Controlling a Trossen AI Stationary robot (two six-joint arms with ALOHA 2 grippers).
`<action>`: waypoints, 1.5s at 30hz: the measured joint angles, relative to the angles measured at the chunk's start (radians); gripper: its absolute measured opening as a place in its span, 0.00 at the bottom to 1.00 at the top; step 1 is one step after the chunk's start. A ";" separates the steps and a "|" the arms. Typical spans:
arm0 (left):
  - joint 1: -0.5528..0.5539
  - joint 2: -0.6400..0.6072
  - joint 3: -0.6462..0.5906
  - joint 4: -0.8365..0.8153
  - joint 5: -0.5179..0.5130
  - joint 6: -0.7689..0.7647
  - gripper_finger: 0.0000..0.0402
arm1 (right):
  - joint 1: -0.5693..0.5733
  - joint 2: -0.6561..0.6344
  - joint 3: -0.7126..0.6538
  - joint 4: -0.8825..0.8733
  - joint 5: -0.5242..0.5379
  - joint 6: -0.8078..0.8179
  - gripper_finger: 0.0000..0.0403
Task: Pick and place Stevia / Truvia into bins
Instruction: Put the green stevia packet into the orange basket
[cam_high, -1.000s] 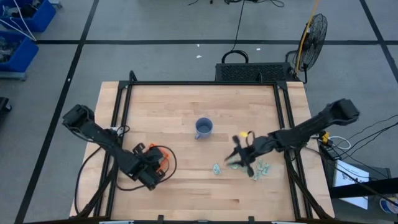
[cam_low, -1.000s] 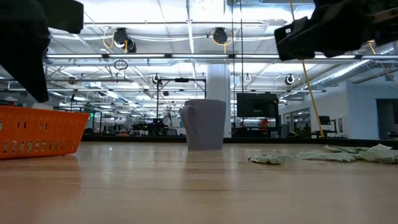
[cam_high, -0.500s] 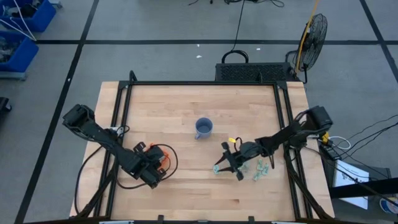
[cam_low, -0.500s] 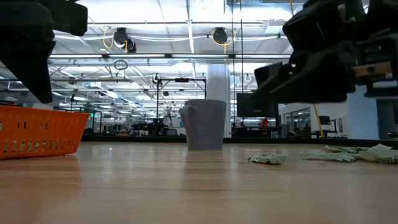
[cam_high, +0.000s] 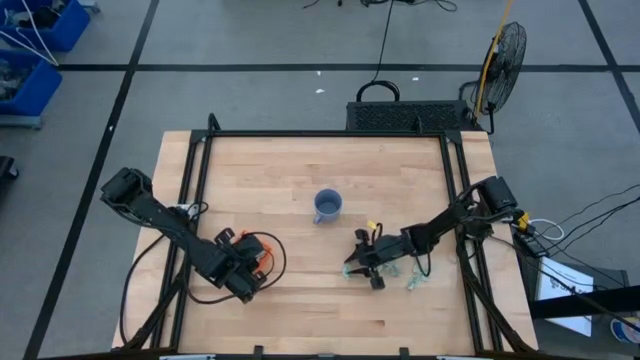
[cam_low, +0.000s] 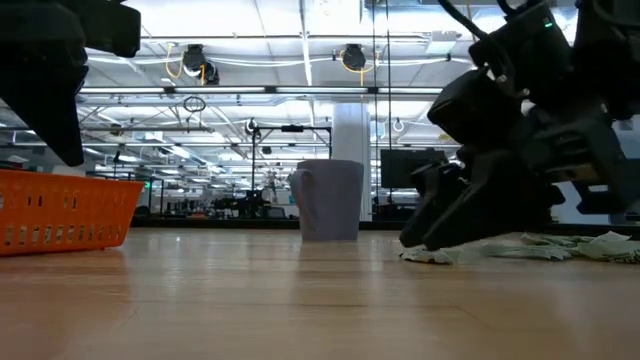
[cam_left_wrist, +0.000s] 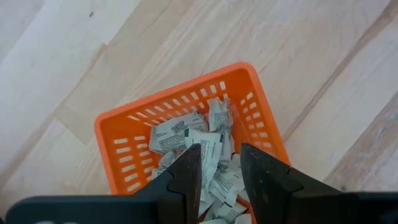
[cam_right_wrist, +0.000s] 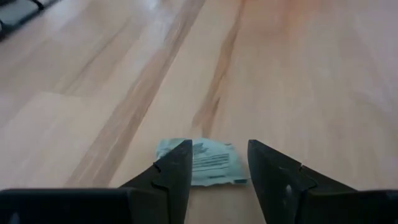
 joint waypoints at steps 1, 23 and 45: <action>0.000 0.000 0.000 0.000 0.000 -0.002 0.29 | 0.001 0.000 0.017 -0.043 0.000 -0.003 0.37; -0.004 0.000 0.000 0.000 -0.084 0.047 0.29 | -0.031 0.003 0.109 -0.145 0.080 0.000 0.02; -0.001 -0.001 0.314 -0.405 -0.460 0.124 0.29 | -0.062 0.321 0.828 -0.117 0.129 -0.167 0.00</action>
